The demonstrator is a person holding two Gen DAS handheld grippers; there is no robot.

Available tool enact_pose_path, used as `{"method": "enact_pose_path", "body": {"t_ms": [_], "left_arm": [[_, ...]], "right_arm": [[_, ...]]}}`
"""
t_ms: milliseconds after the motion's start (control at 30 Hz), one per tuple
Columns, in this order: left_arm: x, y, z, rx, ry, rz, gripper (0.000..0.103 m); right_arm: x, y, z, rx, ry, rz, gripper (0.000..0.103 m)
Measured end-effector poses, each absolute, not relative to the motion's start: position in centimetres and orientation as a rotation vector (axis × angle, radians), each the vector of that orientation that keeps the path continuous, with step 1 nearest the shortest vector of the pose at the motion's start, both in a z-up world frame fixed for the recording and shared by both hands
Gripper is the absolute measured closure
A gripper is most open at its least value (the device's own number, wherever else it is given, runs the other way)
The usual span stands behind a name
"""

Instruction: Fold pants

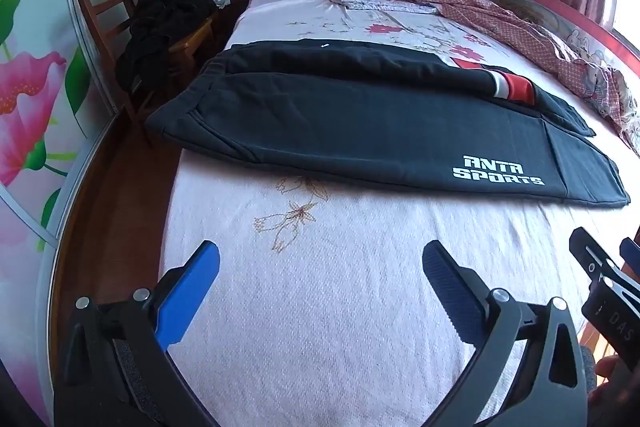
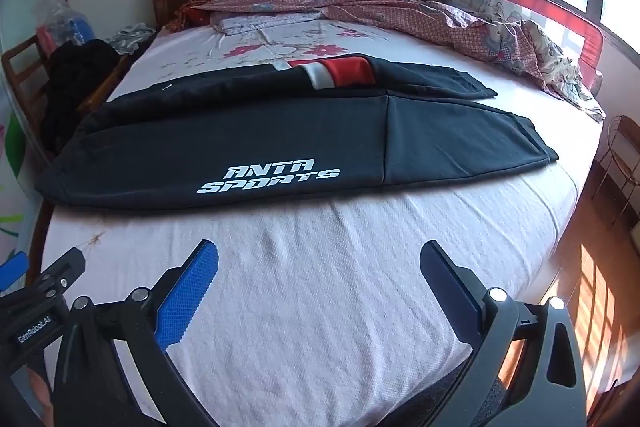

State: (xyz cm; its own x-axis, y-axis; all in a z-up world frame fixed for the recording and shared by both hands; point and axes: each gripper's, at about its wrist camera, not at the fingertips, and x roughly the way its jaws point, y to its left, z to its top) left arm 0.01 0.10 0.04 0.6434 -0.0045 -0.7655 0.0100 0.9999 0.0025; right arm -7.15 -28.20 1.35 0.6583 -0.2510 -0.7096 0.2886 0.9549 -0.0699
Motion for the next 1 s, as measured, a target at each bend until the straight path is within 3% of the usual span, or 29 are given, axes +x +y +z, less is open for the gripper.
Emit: {"method": "enact_pose_path", "body": {"t_ms": [1000], "left_arm": [[0.17,-0.11,0.12,-0.002,0.87,-0.022,0.002]], "right_arm": [[-6.83,-28.74,1.1,0.058,0.801,-0.286,0.003]]}}
